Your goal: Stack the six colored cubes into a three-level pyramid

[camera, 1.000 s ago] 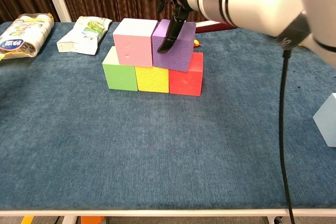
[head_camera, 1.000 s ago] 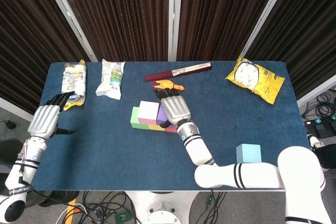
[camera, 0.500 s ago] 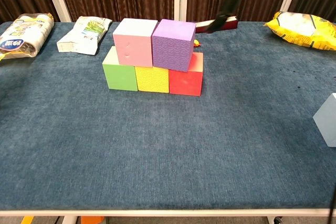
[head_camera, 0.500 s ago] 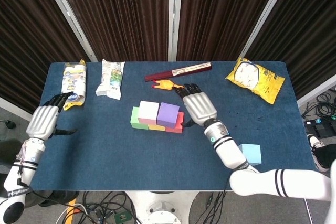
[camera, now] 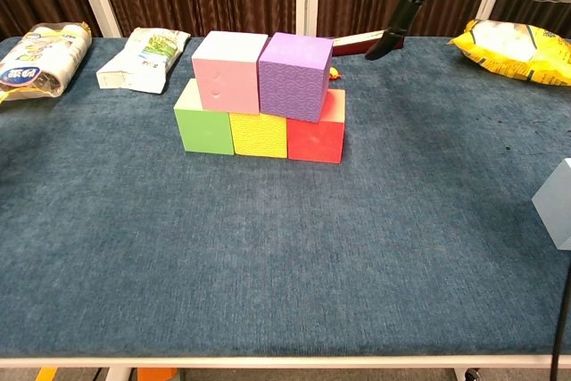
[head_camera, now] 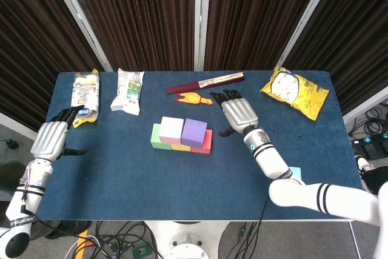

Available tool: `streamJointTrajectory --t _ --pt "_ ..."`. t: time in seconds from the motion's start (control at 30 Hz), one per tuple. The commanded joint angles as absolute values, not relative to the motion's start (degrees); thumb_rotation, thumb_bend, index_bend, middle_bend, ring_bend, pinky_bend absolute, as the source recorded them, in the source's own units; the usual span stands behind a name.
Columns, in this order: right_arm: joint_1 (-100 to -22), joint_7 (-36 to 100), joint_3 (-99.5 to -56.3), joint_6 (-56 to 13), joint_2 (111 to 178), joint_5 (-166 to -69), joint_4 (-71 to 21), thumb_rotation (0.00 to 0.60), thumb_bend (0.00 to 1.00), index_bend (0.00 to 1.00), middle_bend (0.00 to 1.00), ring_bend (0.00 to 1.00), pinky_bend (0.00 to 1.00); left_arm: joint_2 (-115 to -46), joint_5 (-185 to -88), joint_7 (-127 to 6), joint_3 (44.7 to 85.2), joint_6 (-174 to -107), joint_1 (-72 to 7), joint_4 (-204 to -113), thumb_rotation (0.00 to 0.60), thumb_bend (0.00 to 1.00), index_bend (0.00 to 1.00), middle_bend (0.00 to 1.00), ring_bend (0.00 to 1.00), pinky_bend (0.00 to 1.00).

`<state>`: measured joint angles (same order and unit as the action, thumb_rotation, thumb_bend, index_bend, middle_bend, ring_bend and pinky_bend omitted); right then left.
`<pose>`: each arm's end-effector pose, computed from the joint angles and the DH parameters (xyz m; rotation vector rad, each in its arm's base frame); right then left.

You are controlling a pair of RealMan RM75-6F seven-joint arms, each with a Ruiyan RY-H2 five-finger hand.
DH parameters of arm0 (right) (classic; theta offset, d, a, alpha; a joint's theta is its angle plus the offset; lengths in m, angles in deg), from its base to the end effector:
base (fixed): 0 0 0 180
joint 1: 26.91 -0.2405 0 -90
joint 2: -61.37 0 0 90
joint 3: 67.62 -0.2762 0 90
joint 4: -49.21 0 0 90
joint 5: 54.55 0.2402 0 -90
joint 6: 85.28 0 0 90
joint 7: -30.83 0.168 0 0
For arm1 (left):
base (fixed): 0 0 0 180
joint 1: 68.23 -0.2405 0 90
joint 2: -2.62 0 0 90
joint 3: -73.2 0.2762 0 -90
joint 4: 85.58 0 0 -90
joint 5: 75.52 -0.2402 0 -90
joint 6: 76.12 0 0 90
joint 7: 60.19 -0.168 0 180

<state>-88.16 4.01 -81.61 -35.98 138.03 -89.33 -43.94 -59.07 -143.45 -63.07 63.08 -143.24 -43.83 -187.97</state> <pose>-0.0684 -0.4496 0.0058 1.8466 -1.0185 0.8777 -0.2548 0.3306 0.1201 -1.4650 -1.0795 -0.9972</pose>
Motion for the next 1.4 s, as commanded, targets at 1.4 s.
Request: streamJointTrajectory --t 1.4 --pt "-93.49 6.08 -81.57 -39.94 145.55 -89.0 -32.66 0.6 0.01 0.0 0.11 0.0 0.0 -59.24 -142.82 -63.08 63.23 -142.92 -44.29 -187.88 0.6 0.02 0.1 0.12 0.1 0.26"
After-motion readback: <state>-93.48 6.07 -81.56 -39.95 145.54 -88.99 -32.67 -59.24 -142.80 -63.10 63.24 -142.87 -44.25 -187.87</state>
